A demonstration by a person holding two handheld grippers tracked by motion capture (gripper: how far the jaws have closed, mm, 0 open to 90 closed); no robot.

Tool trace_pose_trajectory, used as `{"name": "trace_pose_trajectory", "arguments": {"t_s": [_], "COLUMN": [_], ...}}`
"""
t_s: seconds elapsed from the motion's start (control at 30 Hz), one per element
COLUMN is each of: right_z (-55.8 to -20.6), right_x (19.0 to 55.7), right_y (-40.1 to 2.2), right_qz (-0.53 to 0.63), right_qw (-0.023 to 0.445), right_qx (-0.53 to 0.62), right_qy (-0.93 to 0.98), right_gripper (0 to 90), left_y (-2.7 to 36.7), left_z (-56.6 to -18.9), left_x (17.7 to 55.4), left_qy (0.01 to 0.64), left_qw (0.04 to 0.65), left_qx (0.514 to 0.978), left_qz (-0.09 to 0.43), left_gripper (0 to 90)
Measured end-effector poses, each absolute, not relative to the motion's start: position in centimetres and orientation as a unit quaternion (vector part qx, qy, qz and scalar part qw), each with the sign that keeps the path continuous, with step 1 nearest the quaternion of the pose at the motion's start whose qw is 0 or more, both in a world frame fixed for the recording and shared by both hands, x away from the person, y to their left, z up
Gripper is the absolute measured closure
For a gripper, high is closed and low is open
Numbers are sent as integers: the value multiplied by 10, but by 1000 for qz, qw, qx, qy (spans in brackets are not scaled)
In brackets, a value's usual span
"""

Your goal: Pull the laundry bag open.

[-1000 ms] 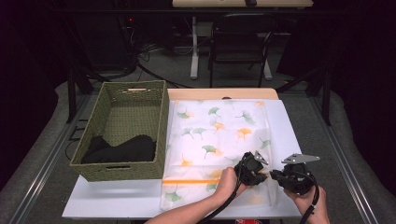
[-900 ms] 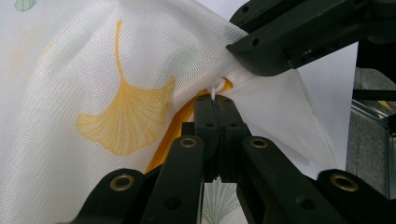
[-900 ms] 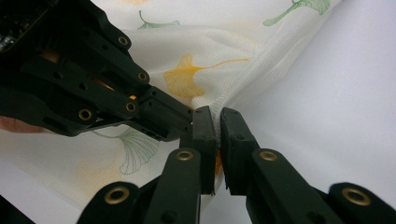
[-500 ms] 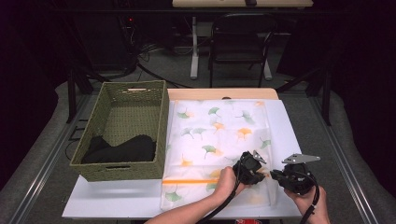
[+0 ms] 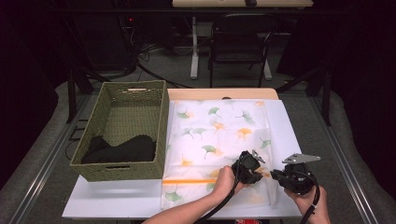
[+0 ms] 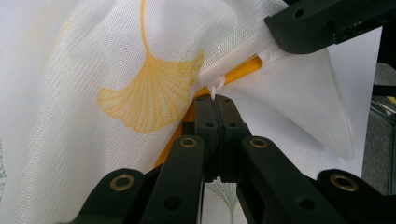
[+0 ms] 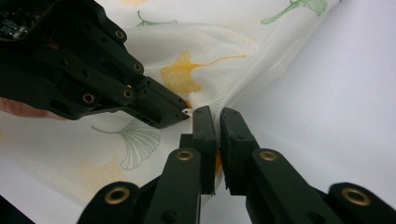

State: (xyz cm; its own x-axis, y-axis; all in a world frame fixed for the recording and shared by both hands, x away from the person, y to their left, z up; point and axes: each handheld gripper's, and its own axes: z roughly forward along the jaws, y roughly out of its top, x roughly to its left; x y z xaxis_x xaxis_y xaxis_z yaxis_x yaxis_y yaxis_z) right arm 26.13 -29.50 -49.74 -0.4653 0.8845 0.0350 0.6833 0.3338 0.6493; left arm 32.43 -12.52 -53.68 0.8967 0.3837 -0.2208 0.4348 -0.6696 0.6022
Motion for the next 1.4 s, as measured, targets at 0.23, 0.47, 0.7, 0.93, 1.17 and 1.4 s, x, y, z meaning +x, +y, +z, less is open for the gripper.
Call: {"name": "trace_pose_trajectory", "arguments": {"t_s": [0.23, 0.47, 0.7, 0.93, 1.17, 1.4], "right_z": [-497, -498, -498, -497, -497, -497], "right_x": [261, 262, 262, 262, 262, 262], "right_y": [-296, -296, -297, -299, -300, -302], "right_qz": [305, 306, 307, 308, 308, 309], "right_qw": [167, 166, 167, 168, 171, 171], "right_qx": [490, 489, 491, 493, 496, 496], "right_qy": [799, 800, 798, 796, 794, 793], "right_gripper": [857, 857, 856, 856, 857, 856], "left_y": [-123, -120, -116, -109, -102, -94], "left_z": [-537, -540, -541, -542, -546, -546], "left_x": [326, 327, 331, 332, 333, 334], "left_qy": [227, 229, 231, 229, 244, 249], "left_qw": [338, 328, 324, 315, 319, 317], "left_qx": [912, 916, 917, 920, 915, 914], "left_qz": [-40, -40, -37, -38, -37, -37], "left_gripper": [900, 900, 900, 900, 900, 900]}}
